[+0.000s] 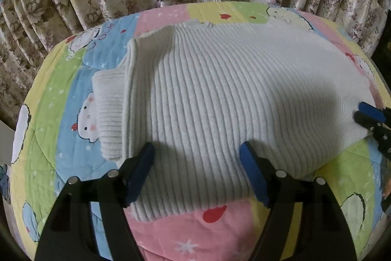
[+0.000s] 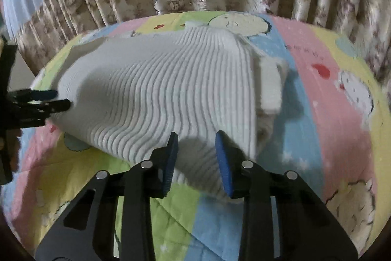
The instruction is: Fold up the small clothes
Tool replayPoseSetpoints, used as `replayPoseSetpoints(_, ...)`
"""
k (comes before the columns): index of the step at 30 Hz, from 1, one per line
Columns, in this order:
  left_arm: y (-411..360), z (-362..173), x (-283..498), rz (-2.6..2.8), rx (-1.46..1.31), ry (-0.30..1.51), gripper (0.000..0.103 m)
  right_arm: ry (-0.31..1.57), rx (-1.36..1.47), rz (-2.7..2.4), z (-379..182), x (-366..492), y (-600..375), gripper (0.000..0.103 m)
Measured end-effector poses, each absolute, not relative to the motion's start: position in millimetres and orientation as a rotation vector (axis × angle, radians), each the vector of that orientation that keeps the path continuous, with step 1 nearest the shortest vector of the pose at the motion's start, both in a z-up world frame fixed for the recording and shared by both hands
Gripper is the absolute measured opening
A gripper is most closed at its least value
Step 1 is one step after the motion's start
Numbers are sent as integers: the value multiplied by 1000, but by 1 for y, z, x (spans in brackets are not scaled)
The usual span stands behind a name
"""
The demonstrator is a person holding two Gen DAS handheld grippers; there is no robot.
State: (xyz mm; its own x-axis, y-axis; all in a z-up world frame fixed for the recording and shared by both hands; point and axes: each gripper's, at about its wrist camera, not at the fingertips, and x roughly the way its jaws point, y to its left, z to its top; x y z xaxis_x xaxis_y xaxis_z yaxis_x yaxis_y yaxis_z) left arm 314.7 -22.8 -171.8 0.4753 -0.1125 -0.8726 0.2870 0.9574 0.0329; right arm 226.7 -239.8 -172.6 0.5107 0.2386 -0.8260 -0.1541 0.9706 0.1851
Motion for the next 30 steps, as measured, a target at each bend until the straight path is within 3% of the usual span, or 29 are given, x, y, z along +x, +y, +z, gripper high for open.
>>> replayPoseSetpoints(4,-29,-168,314,-232,202,1051,76,992,83,246,-162,223,-234,36)
replayPoseSetpoints(5,-29,-166,314,-229,198,1053,76,978,91,252,-157,222,-233,43)
replayPoseSetpoints(7,-30,-159,311,-227,180,1053,78,960,97,261,-149,221,-228,48)
replayPoseSetpoints(22,-45,-167,310,-124,244,1098,84,1051,15,294,-166,224,-222,50)
replayPoseSetpoints(24,-47,-164,310,-118,246,1102,84,1038,55,335,-156,225,-229,58)
replayPoseSetpoints(29,-58,-148,313,-117,248,1075,87,913,4,274,-117,232,-250,96)
replayPoseSetpoints(30,-61,-145,314,-114,250,1064,90,900,0,254,-114,236,-255,98)
